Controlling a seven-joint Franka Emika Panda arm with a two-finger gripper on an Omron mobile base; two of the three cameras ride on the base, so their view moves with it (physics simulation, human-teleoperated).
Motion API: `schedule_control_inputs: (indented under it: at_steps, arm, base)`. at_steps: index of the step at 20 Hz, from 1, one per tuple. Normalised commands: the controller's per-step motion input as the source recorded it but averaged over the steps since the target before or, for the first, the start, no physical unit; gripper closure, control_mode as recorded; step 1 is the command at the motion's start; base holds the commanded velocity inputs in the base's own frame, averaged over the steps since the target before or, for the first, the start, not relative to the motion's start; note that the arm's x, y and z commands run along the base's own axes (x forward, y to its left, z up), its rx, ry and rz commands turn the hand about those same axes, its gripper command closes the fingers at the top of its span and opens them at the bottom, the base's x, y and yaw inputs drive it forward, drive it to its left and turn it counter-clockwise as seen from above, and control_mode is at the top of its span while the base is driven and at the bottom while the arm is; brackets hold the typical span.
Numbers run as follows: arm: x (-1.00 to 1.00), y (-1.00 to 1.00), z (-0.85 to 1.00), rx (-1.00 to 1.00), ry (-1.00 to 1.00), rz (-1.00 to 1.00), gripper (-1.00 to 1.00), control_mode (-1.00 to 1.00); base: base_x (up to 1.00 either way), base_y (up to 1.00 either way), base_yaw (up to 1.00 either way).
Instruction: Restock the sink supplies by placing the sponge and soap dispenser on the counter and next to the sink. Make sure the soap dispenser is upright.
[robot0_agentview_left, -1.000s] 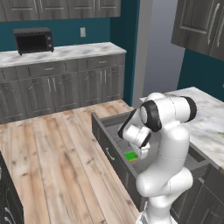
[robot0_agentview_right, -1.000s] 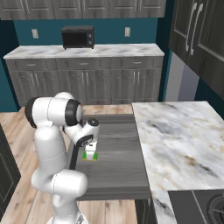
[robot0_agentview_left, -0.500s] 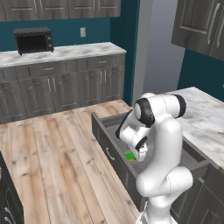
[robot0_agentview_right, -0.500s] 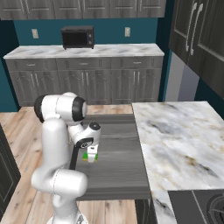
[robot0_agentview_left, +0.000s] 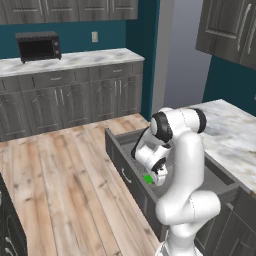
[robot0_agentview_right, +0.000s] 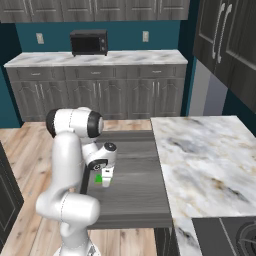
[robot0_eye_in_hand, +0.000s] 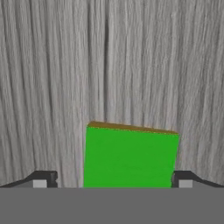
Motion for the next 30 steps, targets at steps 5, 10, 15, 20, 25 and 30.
schedule_control_inputs:
  at_steps: [5,10,15,20,25,30]
  arm:
    - [0.25,0.0,-0.23,0.0,0.04,0.0,-1.0,-1.0]
    - [0.11,0.07,-0.31,0.0,0.06,0.0,-1.0,-1.0]
    - [-0.02,0.01,-0.03,0.0,0.01,0.0,-1.0,-1.0]
    - [0.0,0.01,-0.01,0.0,0.02,0.0,-1.0,-1.0]
    - [-0.07,0.0,-0.01,0.0,-0.01,0.0,-1.0,-1.0]
    - [-0.09,0.0,-0.13,0.0,0.0,0.0,-1.0,-1.0]
  base:
    - [0.0,0.0,0.0]
    - [0.0,0.0,0.0]
    - [0.0,0.0,0.0]
    - [0.0,0.0,0.0]
    - [0.0,0.0,0.0]
    - [0.0,0.0,0.0]
